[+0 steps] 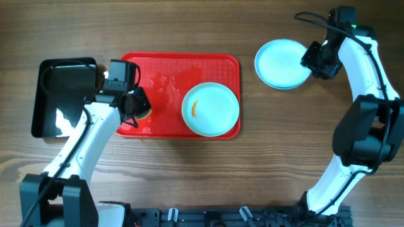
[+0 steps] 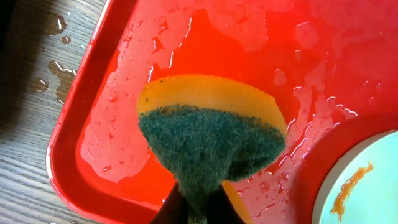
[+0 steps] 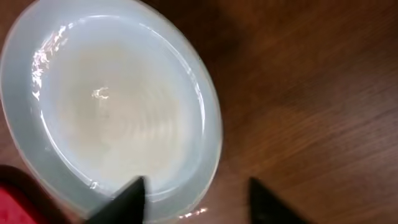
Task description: Clean dirty plates on tray and stack at the side
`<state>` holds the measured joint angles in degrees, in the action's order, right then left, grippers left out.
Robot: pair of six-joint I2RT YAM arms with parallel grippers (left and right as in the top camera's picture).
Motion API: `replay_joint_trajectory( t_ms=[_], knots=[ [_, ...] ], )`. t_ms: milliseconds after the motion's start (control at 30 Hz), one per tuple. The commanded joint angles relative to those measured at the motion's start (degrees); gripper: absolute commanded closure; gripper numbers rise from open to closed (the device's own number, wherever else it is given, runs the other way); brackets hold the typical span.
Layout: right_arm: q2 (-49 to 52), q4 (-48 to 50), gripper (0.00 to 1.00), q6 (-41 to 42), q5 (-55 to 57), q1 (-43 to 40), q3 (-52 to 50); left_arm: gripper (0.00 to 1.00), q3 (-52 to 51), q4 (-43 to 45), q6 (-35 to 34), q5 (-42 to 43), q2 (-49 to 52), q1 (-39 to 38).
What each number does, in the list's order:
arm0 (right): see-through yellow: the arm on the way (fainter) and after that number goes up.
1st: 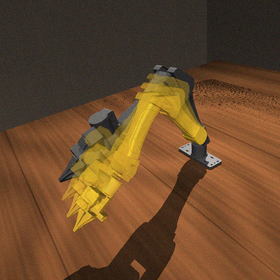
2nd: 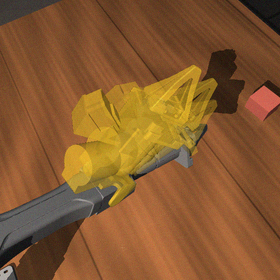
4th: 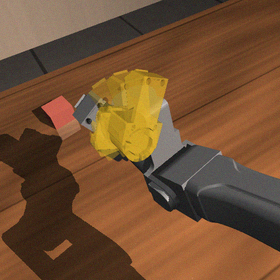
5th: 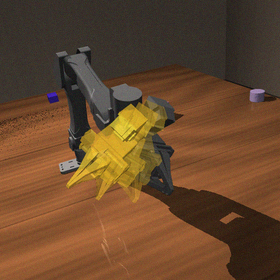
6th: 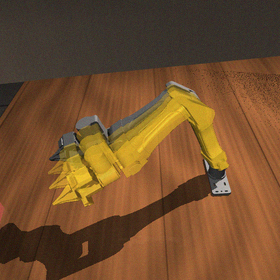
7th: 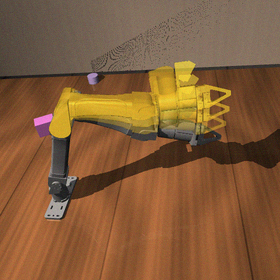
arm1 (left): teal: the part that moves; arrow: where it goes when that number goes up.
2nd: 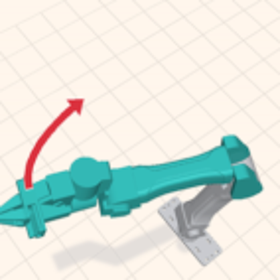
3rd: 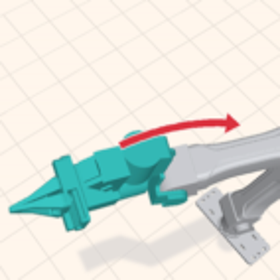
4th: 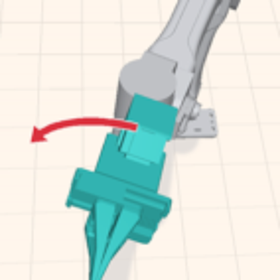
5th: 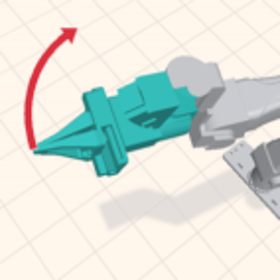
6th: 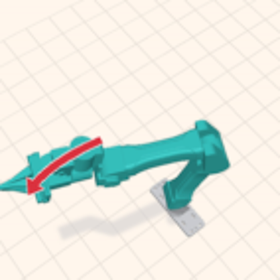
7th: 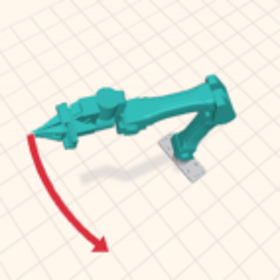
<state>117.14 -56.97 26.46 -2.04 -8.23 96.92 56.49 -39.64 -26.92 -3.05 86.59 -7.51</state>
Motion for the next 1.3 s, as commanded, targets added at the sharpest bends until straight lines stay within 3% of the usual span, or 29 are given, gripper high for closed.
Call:
replay_joint_trajectory(
  t_ms=[0, 133, 333, 367, 400, 500, 633, 800, 933, 1267],
  knots=[
    [-1.9, 0.6, 0.32, -6.0, -11.5, 0.8, -0.1, 0.96, -0.3, 0.2, -0.6, 0.7, 0.4, 0.1],
    [-1.9, -1.1, 0.32, -15.8, -27.6, 4.3, -0.1, 0.96, -0.3, 0.4, -0.6, 0.7, 0.4, 0.1],
    [-1.9, -3.3, 0.28, -21.8, -24.7, 15.7, -0.1, 0.96, -0.3, 2.9, -0.5, -1.0, 0.4, 0.3],
    [-1.9, -3.0, 0.11, -21.7, -22.9, 17.9, -0.1, 0.96, -0.3, 4.3, -0.5, -3.0, 0.4, 0.5],
    [-1.9, -2.6, 0.00, -21.4, -21.0, 19.9, -0.1, 0.96, -0.3, 5.8, -0.6, -5.5, 0.4, 1.0],
    [-1.9, -2.0, 0.00, -16.7, -11.7, 25.7, -0.1, 0.96, -0.3, 11.3, -0.6, -11.1, 0.4, 4.3],
    [-1.9, -2.2, 0.00, -12.3, -2.4, 30.6, -0.1, 0.96, 0.6, 16.0, -0.6, -12.0, 0.3, 11.8],
    [-1.9, -1.9, 0.00, -9.5, -2.2, 32.4, -0.1, 0.96, 0.7, 19.3, -0.6, -11.3, 1.2, 23.4],
    [-1.9, -2.0, 0.00, -8.2, -2.6, 32.4, -0.3, 0.96, 0.7, 20.0, -0.5, -5.6, 3.9, 29.0],
    [-1.9, 0.3, 0.00, -8.2, -2.6, 32.4, -6.6, 0.96, 0.7, 21.1, -0.4, -2.3, 15.9, 33.2]
  ],
)
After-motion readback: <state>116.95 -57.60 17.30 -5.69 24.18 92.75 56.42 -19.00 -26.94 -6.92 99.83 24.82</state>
